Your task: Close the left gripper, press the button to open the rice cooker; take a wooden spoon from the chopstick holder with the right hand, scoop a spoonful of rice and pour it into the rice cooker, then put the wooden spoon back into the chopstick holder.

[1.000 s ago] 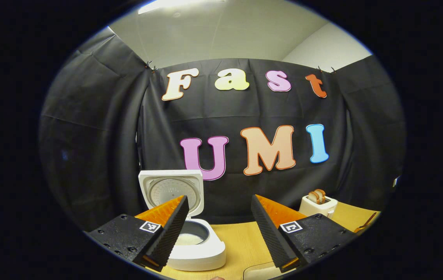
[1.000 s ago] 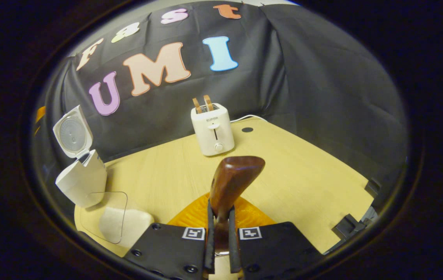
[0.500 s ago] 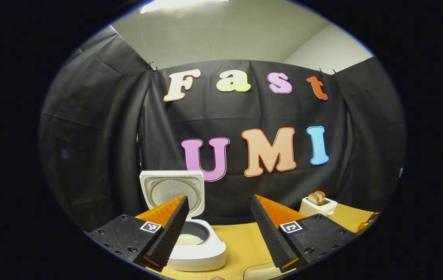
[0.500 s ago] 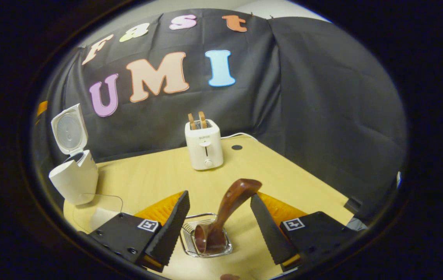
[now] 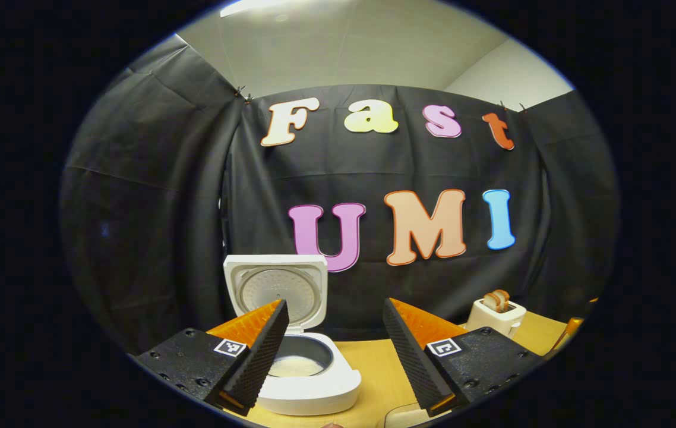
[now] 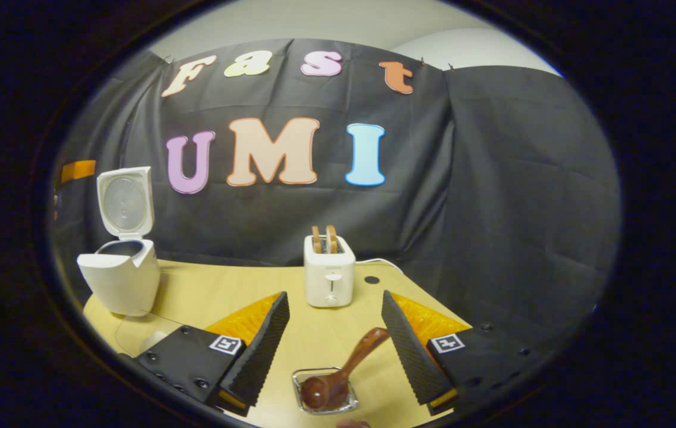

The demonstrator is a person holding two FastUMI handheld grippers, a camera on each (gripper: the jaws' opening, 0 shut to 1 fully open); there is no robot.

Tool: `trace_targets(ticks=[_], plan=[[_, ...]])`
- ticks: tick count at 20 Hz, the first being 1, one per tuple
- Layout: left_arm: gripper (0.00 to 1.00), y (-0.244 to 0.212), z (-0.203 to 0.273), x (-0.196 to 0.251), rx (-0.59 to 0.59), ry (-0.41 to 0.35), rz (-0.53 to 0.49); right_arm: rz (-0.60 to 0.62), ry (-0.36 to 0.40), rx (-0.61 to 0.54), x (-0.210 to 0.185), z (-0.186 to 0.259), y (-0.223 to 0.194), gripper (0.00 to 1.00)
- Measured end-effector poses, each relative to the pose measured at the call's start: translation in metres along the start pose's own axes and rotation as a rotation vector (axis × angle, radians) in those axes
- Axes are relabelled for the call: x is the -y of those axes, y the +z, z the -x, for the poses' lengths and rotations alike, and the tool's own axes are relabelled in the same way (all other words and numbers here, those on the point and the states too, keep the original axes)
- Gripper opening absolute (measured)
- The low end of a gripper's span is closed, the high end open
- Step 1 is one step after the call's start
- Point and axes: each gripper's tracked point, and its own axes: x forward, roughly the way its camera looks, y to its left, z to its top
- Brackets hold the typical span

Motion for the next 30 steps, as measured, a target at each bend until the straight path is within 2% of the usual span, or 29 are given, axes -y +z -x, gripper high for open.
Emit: trace_targets(ticks=[5,11,14,17,19,22,23,30], plan=[[0.94,0.008,-0.027,-0.038,-0.011,0.048,-0.009,0.012,0.090,0.012,-0.042,0.001,0.013,0.97],[0.92,0.038,-0.077,-0.089,0.009,0.105,0.004,0.032,0.121,0.002,-0.073,0.005,0.011,0.98],[0.92,0.051,-0.107,-0.105,0.008,0.110,0.062,0.042,0.136,-0.004,-0.090,0.008,0.008,0.98],[0.94,0.060,-0.140,-0.120,0.005,0.109,0.079,0.050,0.135,-0.013,-0.099,0.010,0.006,0.98],[0.91,0.064,-0.164,-0.129,-0.007,0.113,0.056,0.053,0.128,-0.018,-0.102,0.012,0.005,0.98],[0.93,0.062,-0.197,-0.137,-0.017,0.115,0.029,0.062,0.111,-0.026,-0.104,0.013,0.001,0.98],[0.91,0.058,-0.207,-0.137,-0.028,0.114,0.022,0.067,0.099,-0.027,-0.103,0.014,0.000,0.98],[0.93,0.025,-0.277,-0.146,-0.112,0.097,0.045,0.076,0.045,-0.054,-0.099,0.025,-0.011,0.98]])
